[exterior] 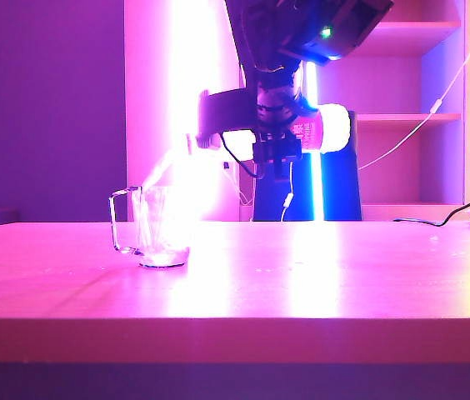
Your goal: Pick up the mineral water bottle on the table and pour water into the mug until it's half full.
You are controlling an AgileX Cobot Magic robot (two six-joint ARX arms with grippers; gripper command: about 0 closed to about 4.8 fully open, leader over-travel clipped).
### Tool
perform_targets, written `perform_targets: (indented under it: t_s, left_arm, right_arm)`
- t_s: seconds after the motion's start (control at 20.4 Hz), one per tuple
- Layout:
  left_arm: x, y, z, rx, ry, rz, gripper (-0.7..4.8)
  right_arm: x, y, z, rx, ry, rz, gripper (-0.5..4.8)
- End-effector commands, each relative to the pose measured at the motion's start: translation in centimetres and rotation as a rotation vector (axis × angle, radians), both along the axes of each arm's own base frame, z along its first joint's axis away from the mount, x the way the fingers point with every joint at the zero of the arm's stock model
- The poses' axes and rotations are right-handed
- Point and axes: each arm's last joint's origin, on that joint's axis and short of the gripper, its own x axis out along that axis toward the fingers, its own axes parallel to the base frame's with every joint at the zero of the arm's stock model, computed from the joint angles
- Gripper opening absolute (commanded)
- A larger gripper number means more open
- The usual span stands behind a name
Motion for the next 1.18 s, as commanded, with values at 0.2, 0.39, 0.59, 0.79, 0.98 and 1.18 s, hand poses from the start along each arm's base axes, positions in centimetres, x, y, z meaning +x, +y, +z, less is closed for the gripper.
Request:
perform_targets:
  t_s: [0.2, 0.39, 0.59, 0.79, 0.98, 1.18]
  left_arm:
    - [0.0, 0.0, 0.3, 0.003, -0.021, 0.0, -0.05]
    - [0.0, 0.0, 0.3, 0.003, -0.021, 0.0, -0.05]
    - [0.0, 0.0, 0.3, 0.003, -0.021, 0.0, -0.05]
    - [0.0, 0.0, 0.3, 0.003, -0.021, 0.0, -0.05]
    - [0.0, 0.0, 0.3, 0.003, -0.021, 0.0, -0.05]
    - [0.0, 0.0, 0.3, 0.003, -0.021, 0.0, -0.05]
  right_arm:
    - [-0.2, 0.3, 1.3, 0.039, -0.059, -0.006, 2.42]
    - [-0.3, 0.4, 1.3, 0.02, -0.059, -0.018, 2.42]
    - [-0.3, 0.2, 1.3, 0.012, -0.064, -0.053, 2.42]
    - [-0.3, 0.2, 1.3, 0.012, -0.066, -0.063, 2.42]
    - [-0.6, 0.2, 0.5, 0.181, -0.031, -0.107, 2.42]
    - [-1.3, -0.1, -1.3, 0.496, 0.064, -0.197, 2.43]
